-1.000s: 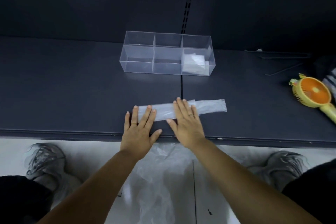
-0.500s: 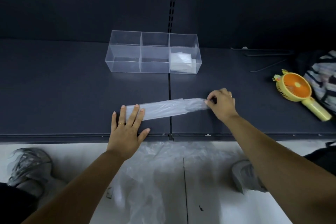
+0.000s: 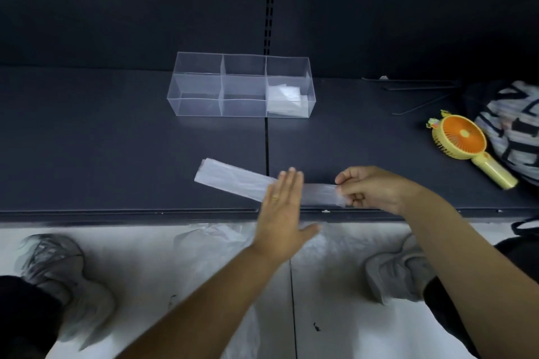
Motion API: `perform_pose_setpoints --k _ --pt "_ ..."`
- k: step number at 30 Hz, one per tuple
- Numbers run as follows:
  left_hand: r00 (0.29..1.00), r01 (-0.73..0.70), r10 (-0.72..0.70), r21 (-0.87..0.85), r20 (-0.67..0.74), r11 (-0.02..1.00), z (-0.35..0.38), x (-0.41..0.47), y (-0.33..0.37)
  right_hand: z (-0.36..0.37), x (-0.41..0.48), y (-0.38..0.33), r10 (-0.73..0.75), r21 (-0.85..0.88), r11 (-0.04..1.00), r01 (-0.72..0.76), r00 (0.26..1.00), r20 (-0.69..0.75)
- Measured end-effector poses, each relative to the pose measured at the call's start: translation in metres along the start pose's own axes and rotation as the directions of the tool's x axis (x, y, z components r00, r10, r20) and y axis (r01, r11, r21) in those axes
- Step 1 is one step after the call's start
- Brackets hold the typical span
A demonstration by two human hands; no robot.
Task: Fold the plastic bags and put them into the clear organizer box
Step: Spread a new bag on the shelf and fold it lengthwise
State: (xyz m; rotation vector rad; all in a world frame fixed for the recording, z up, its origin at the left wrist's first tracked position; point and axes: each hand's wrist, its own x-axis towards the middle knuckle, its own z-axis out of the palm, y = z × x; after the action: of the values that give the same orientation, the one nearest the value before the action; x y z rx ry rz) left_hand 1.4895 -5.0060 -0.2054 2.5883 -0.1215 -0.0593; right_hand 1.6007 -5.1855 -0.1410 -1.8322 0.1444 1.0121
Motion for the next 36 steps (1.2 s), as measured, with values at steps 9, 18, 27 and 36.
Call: perform_pose_setpoints --k 9,18,27,36 --pt "0.95 0.191 -0.311 -0.851 0.035 0.489 -0.027 0.001 0.055 0.0 -0.01 -0.03 -0.264 0.021 0.964 0.266 0.962 -0.073" --pt "0.837 0.366 -0.359 -0.911 0.412 -0.191 -0.049 0.019 -0.03 0.068 0.032 -0.001 -0.1 -0.114 0.986 0.124 0.976 0.194" --pt "0.59 0.427 -0.714 -0.897 0.376 -0.119 -0.055 0.036 -0.092 0.079 0.047 0.015 -0.131 -0.3 0.946 0.124 0.991 -0.003" --pt "1.0 0.009 -0.015 -0.225 -0.027 0.974 -0.032 -0.009 -0.054 0.08 0.05 0.007 -0.083 -0.29 0.953 0.083 0.996 0.012"
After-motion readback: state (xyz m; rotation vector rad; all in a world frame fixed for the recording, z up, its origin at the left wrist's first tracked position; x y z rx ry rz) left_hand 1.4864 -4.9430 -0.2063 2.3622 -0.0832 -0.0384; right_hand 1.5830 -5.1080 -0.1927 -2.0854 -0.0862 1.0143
